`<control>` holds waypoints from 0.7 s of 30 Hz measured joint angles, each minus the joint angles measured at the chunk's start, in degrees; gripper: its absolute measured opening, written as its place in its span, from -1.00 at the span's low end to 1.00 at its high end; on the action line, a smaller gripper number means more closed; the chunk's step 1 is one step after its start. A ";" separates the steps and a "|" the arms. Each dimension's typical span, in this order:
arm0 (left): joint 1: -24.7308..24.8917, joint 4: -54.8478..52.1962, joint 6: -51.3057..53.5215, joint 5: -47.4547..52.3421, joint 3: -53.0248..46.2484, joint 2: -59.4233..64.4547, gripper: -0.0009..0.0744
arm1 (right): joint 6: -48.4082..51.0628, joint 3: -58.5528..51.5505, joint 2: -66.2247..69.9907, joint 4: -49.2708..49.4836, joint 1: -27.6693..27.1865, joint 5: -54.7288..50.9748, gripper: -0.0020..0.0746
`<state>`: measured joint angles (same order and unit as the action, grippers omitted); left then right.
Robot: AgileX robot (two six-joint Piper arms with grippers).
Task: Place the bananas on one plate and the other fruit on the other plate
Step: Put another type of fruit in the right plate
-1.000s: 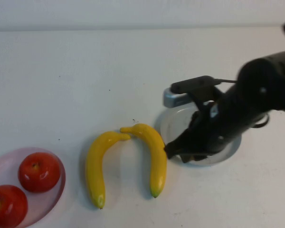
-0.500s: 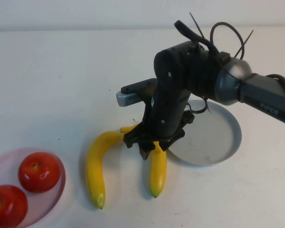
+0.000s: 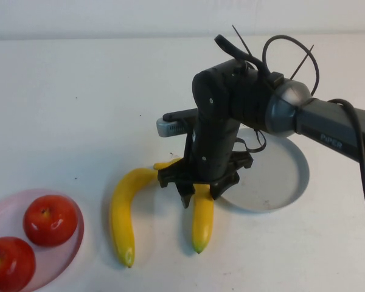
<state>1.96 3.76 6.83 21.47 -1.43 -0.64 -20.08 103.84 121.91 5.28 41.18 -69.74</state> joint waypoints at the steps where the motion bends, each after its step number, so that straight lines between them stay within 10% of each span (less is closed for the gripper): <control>1: 0.00 0.00 0.00 0.00 0.00 0.00 -0.97 | -0.36 0.00 0.37 0.00 0.00 0.00 0.15; 11: 0.00 0.00 0.00 0.00 0.00 0.00 -0.97 | -0.94 0.00 3.02 -0.09 0.00 -0.23 0.26; 21: 0.00 0.00 0.00 0.00 0.00 0.00 -0.97 | -0.94 0.00 3.02 -0.09 0.00 -0.01 -0.15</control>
<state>1.96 3.76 6.83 21.47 -1.43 -0.64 -21.02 103.84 124.93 5.19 41.18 -69.75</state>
